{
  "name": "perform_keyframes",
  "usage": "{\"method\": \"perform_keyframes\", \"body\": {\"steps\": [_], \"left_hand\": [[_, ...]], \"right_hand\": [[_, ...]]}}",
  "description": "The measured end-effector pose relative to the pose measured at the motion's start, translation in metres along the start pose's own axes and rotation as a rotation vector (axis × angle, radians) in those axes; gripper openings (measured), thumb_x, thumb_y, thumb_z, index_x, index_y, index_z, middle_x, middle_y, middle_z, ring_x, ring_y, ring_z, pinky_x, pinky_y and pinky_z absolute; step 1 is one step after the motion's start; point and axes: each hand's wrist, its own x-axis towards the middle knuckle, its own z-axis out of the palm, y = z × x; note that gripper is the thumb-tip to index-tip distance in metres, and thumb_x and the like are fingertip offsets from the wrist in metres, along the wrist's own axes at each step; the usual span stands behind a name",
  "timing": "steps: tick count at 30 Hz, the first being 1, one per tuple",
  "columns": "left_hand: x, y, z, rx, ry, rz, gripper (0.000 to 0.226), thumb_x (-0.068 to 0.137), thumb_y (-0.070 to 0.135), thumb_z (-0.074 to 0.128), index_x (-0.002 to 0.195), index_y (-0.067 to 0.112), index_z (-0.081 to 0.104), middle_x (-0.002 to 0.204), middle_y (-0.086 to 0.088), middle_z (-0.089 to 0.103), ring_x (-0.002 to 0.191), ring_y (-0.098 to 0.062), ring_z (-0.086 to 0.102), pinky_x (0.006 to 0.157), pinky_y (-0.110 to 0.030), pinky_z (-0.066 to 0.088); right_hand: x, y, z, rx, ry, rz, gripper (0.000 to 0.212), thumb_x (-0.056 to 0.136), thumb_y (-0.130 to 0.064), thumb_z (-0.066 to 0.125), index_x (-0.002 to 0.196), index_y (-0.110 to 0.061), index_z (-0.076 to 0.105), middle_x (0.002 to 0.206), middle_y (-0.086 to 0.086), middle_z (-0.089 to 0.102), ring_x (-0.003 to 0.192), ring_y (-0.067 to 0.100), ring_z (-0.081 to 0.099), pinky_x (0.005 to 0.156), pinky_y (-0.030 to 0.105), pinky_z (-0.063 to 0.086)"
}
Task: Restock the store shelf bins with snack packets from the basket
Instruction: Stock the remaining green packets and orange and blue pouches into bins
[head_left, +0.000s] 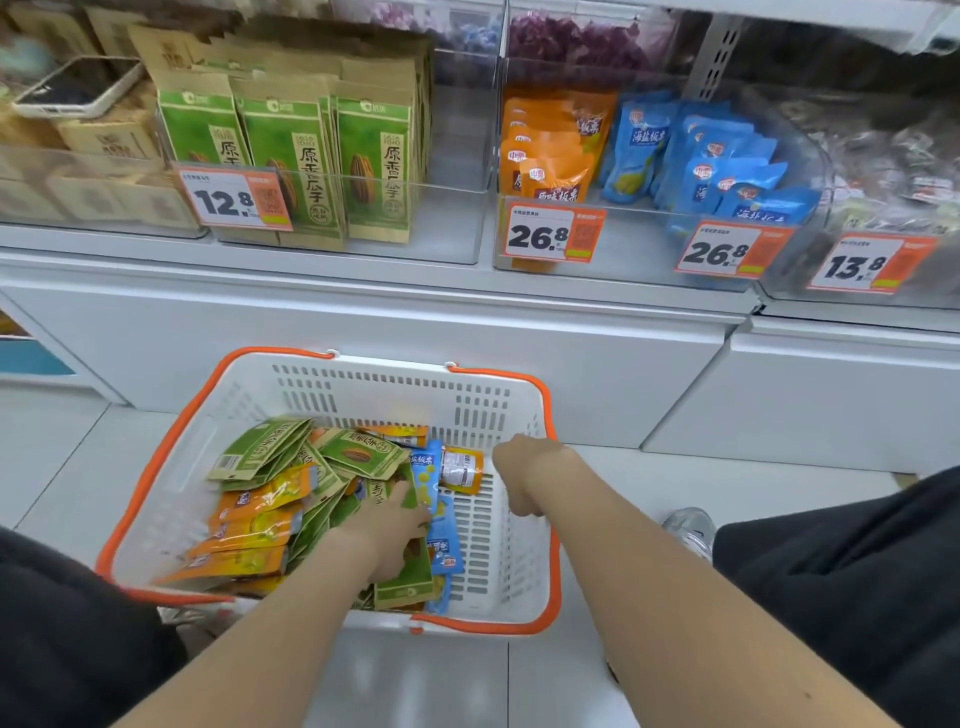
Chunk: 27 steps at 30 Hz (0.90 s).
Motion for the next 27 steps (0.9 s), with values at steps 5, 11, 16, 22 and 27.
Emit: {"method": "perform_keyframes", "body": {"steps": [5, 11, 16, 22, 27], "left_hand": [[-0.001, 0.022, 0.01, -0.078, 0.03, 0.067, 0.087, 0.095, -0.002, 0.053, 0.159, 0.049, 0.021, 0.172, 0.006, -0.008, 0.142, -0.044, 0.041, 0.103, -0.048, 0.052], [0.001, 0.032, 0.016, -0.073, 0.113, 0.094, 0.052, 0.098, 0.017, 0.064, 0.134, 0.042, 0.035, 0.158, -0.003, 0.014, 0.129, -0.044, 0.044, 0.101, -0.053, 0.046], [0.01, 0.029, 0.016, -0.196, 0.319, 0.143, 0.057, 0.093, -0.004, 0.056, 0.114, 0.04, 0.028, 0.136, 0.002, 0.038, 0.09, -0.025, 0.055, 0.08, -0.048, 0.054], [0.013, 0.022, -0.016, -0.529, 0.566, 0.141, 0.036, 0.103, 0.013, 0.051, 0.129, 0.033, 0.037, 0.083, 0.001, 0.068, 0.06, -0.018, 0.059, 0.052, -0.04, 0.047], [0.003, 0.029, -0.055, -1.289, 0.626, 0.0, 0.025, 0.099, 0.007, 0.058, 0.121, 0.014, 0.049, 0.083, -0.014, 0.074, 0.056, -0.025, 0.07, 0.048, -0.034, 0.052]], "right_hand": [[0.004, 0.025, 0.019, 0.074, 0.018, 0.163, 0.034, 0.096, -0.015, 0.06, 0.13, -0.018, 0.059, 0.127, 0.003, 0.062, 0.119, 0.024, 0.061, 0.083, 0.033, 0.044], [0.007, 0.034, 0.04, 0.068, -0.091, 0.307, 0.032, 0.092, -0.015, 0.064, 0.124, -0.018, 0.064, 0.118, 0.001, 0.065, 0.111, 0.027, 0.066, 0.091, 0.041, 0.052], [0.019, 0.023, 0.045, 0.155, -0.04, 0.184, 0.029, 0.094, -0.011, 0.061, 0.122, -0.015, 0.062, 0.102, 0.0, 0.055, 0.099, 0.027, 0.063, 0.081, 0.036, 0.052], [0.042, 0.009, 0.036, 0.388, 0.059, -0.029, 0.047, 0.096, -0.02, 0.066, 0.14, -0.017, 0.052, 0.134, 0.009, 0.059, 0.117, 0.031, 0.06, 0.096, 0.047, 0.054], [0.041, 0.003, 0.026, 0.527, 0.167, -0.122, 0.107, 0.053, -0.052, 0.096, 0.139, -0.026, 0.038, 0.122, 0.001, 0.058, 0.108, 0.026, 0.06, 0.091, 0.048, 0.055]]}}
